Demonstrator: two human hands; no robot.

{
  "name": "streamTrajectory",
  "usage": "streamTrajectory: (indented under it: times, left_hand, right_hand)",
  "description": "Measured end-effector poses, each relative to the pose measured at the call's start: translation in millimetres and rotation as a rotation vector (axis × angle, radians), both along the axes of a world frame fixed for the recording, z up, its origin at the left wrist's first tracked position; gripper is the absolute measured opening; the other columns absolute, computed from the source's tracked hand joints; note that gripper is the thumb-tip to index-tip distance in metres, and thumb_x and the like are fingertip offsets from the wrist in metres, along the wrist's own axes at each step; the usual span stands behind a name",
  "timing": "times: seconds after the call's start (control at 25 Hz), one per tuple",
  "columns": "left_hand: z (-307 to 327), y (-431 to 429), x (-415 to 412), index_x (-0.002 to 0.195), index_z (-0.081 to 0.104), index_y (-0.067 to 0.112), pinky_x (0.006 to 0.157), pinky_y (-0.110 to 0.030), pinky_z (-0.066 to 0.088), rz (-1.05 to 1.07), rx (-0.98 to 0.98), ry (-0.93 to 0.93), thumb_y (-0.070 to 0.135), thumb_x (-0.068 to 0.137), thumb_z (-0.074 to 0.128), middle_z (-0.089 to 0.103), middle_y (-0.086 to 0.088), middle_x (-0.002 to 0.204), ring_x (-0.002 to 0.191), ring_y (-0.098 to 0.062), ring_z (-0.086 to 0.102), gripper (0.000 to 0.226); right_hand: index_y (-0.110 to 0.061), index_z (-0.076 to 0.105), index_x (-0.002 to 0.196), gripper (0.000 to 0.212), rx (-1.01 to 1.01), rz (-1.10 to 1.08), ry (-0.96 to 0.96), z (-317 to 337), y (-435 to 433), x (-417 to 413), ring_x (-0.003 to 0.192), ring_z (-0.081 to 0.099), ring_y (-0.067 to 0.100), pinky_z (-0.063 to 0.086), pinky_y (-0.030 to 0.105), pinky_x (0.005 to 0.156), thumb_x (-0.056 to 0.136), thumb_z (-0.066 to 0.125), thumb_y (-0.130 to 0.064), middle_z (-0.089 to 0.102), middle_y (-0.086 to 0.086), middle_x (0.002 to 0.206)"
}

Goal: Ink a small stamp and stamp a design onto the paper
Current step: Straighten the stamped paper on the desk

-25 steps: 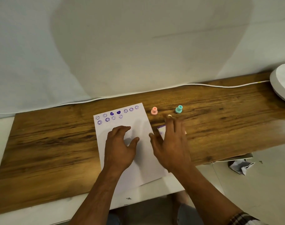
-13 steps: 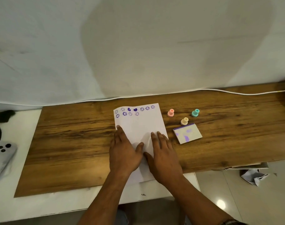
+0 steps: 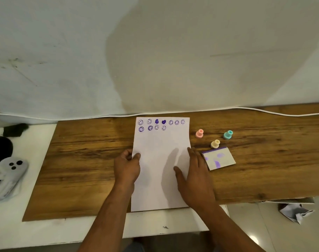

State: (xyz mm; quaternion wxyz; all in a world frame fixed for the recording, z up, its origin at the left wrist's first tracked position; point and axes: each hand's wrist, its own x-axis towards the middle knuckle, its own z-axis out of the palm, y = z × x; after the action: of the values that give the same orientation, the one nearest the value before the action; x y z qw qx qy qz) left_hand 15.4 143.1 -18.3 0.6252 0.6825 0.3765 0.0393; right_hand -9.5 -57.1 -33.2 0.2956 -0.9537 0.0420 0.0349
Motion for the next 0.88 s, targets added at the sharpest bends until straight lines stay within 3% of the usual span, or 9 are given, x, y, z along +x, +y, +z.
streamTrajectory:
  times: [0.08,0.16,0.24,0.32,0.44,0.56,0.68,0.88]
  left_hand:
    - [-3.4,3.0,5.0,0.09,0.073,0.019,0.077,-0.028,0.052,0.016,-0.061,0.01,0.005,0.095,0.068,0.075,0.002,0.088,0.079,-0.017,0.066,0.016]
    - [-6.1,4.4,8.0,0.099,0.074,0.014,0.083,-0.034,0.052,0.018,-0.102,0.007,0.005,0.095,0.068,0.075,-0.003,0.095,0.084,-0.019,0.067,0.011]
    - [-7.9,3.9,9.6,0.093,0.074,0.017,0.073,-0.028,0.053,0.033,-0.112,-0.019,0.003,0.095,0.067,0.074,0.0,0.09,0.077,-0.014,0.067,0.015]
    - [-8.7,3.9,10.6,0.089,0.072,0.02,0.068,-0.026,0.051,0.05,-0.129,-0.027,0.002,0.094,0.067,0.074,0.003,0.087,0.074,-0.011,0.066,0.02]
    - [-10.5,4.2,10.9,0.088,0.072,0.02,0.074,-0.029,0.053,0.049,-0.143,-0.033,0.0,0.094,0.067,0.074,0.002,0.086,0.077,-0.015,0.067,0.022]
    - [-8.8,2.2,10.3,0.084,0.072,0.022,0.069,-0.025,0.052,0.053,-0.122,-0.04,0.0,0.094,0.067,0.074,0.007,0.081,0.072,-0.009,0.067,0.025]
    - [-7.2,2.0,10.2,0.082,0.071,0.021,0.057,-0.013,0.052,0.047,-0.102,-0.042,0.0,0.094,0.066,0.072,0.015,0.069,0.057,0.004,0.066,0.026]
    - [-1.9,0.9,9.0,0.087,0.071,0.023,0.058,-0.011,0.052,0.048,-0.117,-0.052,0.0,0.095,0.065,0.073,0.01,0.081,0.068,-0.003,0.066,0.025]
  right_hand:
    - [-0.026,0.03,0.159,0.073,0.162,-0.101,0.004,5.7,-2.3,9.6,0.144,0.044,0.027,0.045,0.048,0.112,0.098,0.063,-0.049,0.043,0.003,0.161]
    - [-0.026,0.045,0.148,0.056,0.334,-0.217,-0.009,11.5,-8.6,21.6,0.128,0.059,0.02,0.055,0.035,0.097,0.098,0.068,-0.038,0.06,-0.003,0.143]
    - [-0.026,0.062,0.131,0.034,0.46,-0.311,-0.007,17.9,-19.1,33.0,0.108,0.067,0.007,0.051,0.017,0.081,0.098,0.071,-0.028,0.07,-0.017,0.116]
    - [-0.029,0.072,0.119,0.024,0.562,-0.372,0.016,21.4,-29.1,40.0,0.094,0.067,-0.003,0.053,0.019,0.082,0.096,0.075,-0.023,0.067,-0.029,0.098]
    - [-0.026,0.076,0.115,0.024,0.631,-0.397,0.034,22.9,-31.0,41.9,0.088,0.066,-0.007,0.055,0.023,0.081,0.092,0.08,-0.02,0.072,-0.024,0.096]
    - [-0.025,0.079,0.107,0.018,0.636,-0.419,0.025,20.5,-28.8,40.7,0.086,0.067,-0.004,0.059,0.029,0.084,0.091,0.081,-0.02,0.074,-0.019,0.094]
    - [-0.028,0.079,0.099,0.015,0.676,-0.423,0.019,19.8,-30.1,40.3,0.082,0.068,-0.007,0.058,0.024,0.081,0.089,0.082,-0.017,0.071,-0.025,0.086]
    - [-0.026,0.079,0.1,0.014,0.664,-0.409,0.017,18.8,-28.3,40.6,0.083,0.066,-0.005,0.052,0.017,0.074,0.09,0.082,-0.018,0.069,-0.026,0.086]
